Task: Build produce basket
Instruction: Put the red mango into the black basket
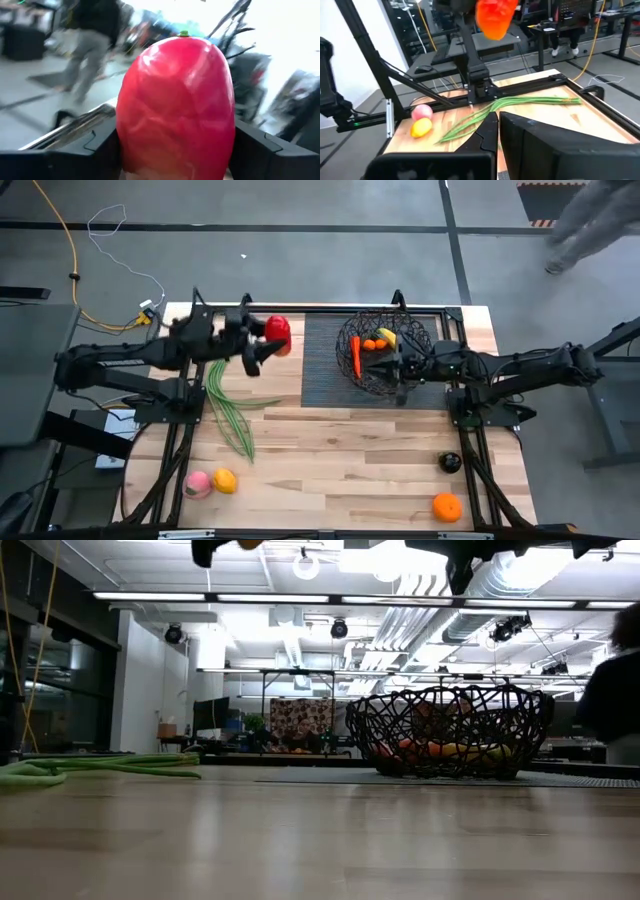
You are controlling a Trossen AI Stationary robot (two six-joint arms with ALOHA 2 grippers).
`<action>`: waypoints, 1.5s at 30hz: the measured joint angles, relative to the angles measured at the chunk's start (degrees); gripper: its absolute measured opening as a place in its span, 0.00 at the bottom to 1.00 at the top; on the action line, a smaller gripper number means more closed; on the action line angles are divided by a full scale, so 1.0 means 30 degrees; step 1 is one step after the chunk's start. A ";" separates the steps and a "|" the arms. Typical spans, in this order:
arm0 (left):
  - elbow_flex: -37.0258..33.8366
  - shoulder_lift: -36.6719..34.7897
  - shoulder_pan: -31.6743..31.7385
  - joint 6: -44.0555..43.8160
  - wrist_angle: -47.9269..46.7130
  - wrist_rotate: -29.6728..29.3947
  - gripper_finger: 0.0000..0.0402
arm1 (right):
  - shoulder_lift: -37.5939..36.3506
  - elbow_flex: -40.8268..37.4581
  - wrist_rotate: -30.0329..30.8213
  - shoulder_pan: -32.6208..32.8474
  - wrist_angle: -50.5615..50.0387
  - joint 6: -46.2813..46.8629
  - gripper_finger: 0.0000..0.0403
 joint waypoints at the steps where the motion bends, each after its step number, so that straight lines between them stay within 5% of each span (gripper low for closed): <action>1: -0.0812 0.0007 -0.0340 -0.0069 0.1505 -0.0211 0.65 | 0.0066 0.0000 -0.0074 0.0000 0.0016 0.0005 0.00; 6: -0.4805 -0.0197 -0.1548 -0.1344 0.7620 -0.1250 0.65 | 0.0467 0.0000 -0.1019 0.0008 0.0031 0.0355 0.00; 9: -0.6274 -0.0153 -0.1979 -0.1727 0.8686 -0.1243 0.65 | 0.0758 0.0000 -0.1316 0.0071 0.0021 0.0343 0.00; 17: -0.6599 0.0561 -0.2235 0.1186 0.8077 -0.0884 0.65 | 0.1423 -0.0007 -0.2198 0.0073 0.0130 0.0249 0.00; 45: -0.6596 0.0765 -0.2199 0.1282 0.8033 -0.0170 0.65 | 0.1444 -0.0015 -0.1489 0.0073 0.0300 -0.0009 0.03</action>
